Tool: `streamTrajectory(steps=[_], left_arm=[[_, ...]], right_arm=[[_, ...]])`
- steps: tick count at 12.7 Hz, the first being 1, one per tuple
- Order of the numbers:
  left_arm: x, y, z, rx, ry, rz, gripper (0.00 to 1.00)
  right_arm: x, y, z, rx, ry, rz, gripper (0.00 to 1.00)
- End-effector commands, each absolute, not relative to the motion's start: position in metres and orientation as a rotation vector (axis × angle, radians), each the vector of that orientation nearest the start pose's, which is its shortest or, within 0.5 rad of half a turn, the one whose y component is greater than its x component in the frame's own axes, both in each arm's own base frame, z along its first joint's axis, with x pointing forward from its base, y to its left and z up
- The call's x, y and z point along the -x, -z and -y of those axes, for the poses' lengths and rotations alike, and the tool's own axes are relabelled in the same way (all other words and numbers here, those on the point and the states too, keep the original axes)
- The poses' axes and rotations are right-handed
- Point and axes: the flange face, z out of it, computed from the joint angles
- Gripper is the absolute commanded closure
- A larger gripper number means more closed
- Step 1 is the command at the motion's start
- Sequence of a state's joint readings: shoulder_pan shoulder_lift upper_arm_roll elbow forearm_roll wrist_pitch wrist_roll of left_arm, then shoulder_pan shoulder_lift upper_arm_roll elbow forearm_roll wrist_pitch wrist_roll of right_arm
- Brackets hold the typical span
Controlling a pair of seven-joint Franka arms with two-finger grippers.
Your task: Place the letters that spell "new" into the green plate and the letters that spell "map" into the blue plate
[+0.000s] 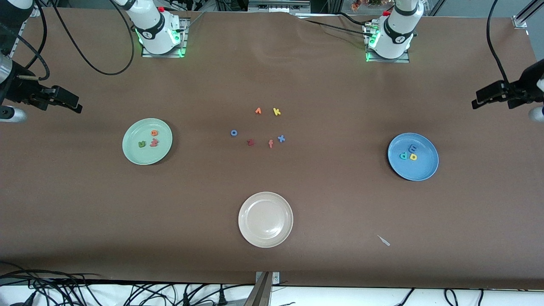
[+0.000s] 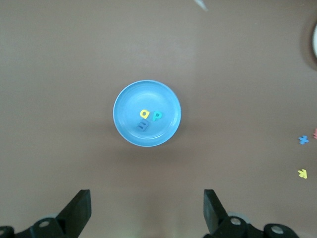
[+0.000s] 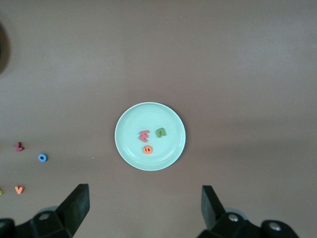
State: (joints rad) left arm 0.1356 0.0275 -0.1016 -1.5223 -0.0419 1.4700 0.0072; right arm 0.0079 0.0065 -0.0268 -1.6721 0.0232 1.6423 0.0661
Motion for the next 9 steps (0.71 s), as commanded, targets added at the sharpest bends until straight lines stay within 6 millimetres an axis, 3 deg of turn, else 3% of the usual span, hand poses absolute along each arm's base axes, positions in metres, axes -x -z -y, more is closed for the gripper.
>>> streamTrajectory(steps=[1,9], left_arm=[[-0.5454,-0.645,0.004,3.178,-0.076,0.005,0.0],[-0.5535,-0.6388,0.0103,3.13,-0.04,-0.044,0.0]], right_arm=[[-0.5592,-0.5849,0.0082,3.103,-0.06,-0.118,0.0],[-0.5592,-0.5849,0.0082,3.103,-0.06,-0.118,0.0]])
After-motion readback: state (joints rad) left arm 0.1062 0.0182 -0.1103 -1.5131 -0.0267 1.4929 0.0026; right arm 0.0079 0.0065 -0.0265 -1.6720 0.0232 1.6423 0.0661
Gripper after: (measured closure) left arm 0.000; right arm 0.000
